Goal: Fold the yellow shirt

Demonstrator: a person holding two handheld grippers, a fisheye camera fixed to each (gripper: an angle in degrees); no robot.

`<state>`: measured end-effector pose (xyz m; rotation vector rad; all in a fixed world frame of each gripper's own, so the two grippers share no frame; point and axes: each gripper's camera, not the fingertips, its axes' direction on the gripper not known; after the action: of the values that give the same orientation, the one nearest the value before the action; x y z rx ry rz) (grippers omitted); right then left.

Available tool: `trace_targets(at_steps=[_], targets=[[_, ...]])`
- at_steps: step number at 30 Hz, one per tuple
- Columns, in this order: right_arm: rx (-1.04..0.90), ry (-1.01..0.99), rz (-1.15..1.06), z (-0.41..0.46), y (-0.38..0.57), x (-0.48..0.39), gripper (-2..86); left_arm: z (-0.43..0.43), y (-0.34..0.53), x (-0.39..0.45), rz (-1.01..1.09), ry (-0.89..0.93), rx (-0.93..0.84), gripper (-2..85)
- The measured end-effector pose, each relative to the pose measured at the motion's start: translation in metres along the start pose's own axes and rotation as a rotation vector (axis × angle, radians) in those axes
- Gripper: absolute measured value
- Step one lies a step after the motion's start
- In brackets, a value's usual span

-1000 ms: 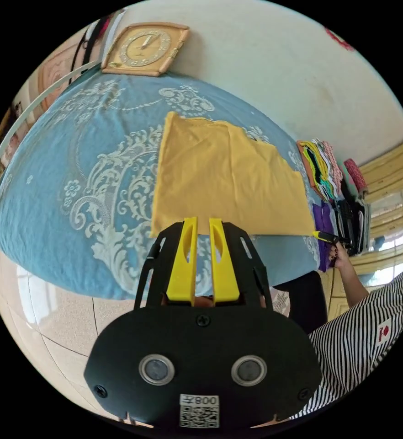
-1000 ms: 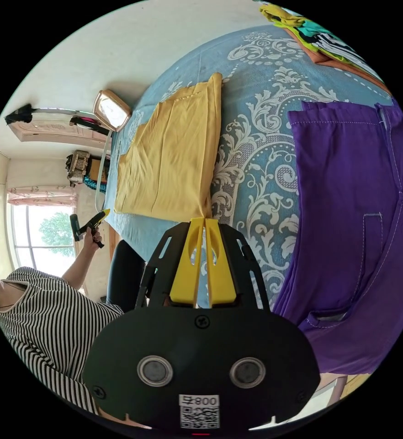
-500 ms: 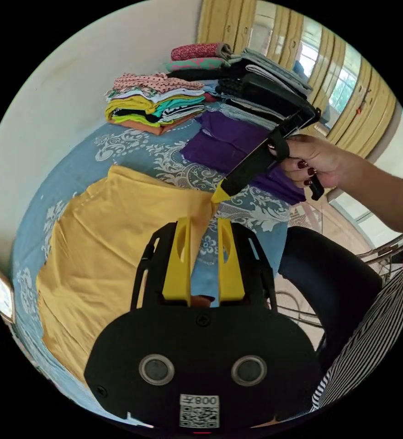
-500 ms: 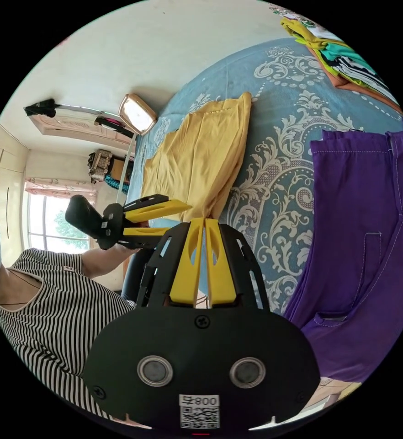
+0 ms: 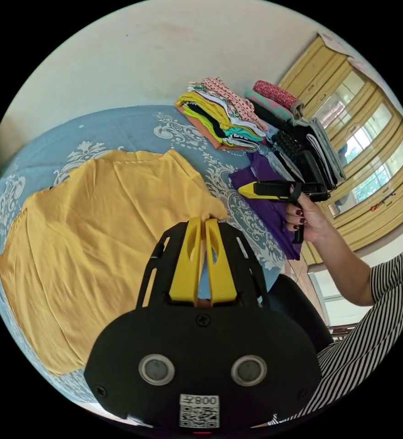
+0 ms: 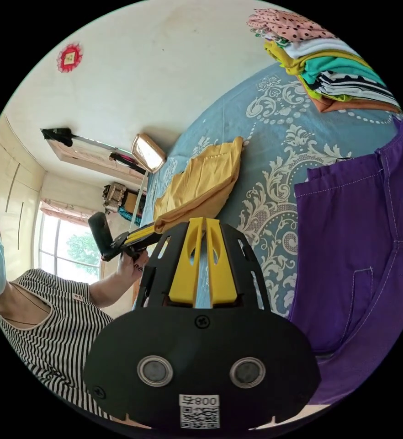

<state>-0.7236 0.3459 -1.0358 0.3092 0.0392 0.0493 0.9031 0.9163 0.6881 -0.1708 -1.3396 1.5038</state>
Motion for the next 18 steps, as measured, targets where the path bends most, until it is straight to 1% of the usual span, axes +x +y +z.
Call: trace_targets(at_steps=[4, 10, 18], targets=[[0.014, -0.031, 0.066, 0.027, -0.034, 0.022, 6.8, 0.000, -0.008, 0.001, -0.047, 0.027, 0.029, 1.3], [0.055, -0.096, 0.157, 0.061, -0.080, 0.047, 8.4, 0.018, -0.015, 0.015, -0.034, 0.057, 0.016, 1.4], [0.008, -0.040, 0.194, 0.116, -0.138, 0.050, 8.2, 0.049, -0.013, 0.027, 0.020, 0.092, -0.024, 1.3]])
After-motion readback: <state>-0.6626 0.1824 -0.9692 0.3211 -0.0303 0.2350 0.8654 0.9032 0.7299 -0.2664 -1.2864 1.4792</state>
